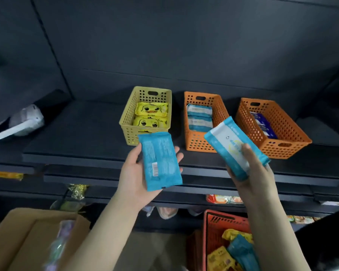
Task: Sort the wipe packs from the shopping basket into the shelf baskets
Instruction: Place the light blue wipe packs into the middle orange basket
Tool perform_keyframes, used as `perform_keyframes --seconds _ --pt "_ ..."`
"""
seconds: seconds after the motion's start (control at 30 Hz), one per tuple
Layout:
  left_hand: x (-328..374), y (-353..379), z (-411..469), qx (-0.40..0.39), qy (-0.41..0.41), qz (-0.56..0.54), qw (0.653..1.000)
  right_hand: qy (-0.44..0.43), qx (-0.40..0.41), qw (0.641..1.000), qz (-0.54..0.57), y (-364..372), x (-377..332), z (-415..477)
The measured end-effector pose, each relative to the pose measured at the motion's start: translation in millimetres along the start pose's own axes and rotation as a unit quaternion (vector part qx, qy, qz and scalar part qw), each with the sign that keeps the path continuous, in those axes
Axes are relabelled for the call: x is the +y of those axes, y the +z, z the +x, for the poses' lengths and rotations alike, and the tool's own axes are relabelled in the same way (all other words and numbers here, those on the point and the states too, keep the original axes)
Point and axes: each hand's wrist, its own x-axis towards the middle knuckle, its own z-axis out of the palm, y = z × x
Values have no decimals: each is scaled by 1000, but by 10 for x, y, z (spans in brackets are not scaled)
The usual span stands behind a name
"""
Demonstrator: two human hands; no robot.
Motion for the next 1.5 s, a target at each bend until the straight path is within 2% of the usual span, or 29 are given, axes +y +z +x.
perform_keyframes --seconds 0.3,0.43,0.53,0.7,0.87,0.97,1.13,1.23,1.33,1.43,1.5 --pt "513 482 1301 55 -2 153 987 -16 15 999 -36 244 -246 1199" --pt "640 651 1886 88 -1 218 972 -51 43 985 -157 378 -287 1862" --pt "699 693 2236 136 10 249 959 -83 12 962 -261 496 -286 2265" --pt "811 703 2621 177 27 228 957 -113 -33 920 -375 638 -219 2694" --pt "889 770 2872 184 56 268 944 -72 -84 861 -496 853 -31 2958" --pt "954 776 3000 197 46 252 946 -39 -84 860 -501 1000 96 3066" --pt "1049 724 3201 192 32 173 966 -57 -14 880 -471 1137 164 3257" --pt "1113 678 3283 179 25 135 974 -40 -13 872 -488 1271 103 3429" --pt "1194 596 3342 167 10 109 980 10 -36 850 -525 1340 37 3481" --pt "1253 517 3408 154 -3 110 982 110 -112 809 -566 1266 75 3339" --pt "1269 487 3448 149 -6 122 981 137 -121 802 -569 1157 175 3258"
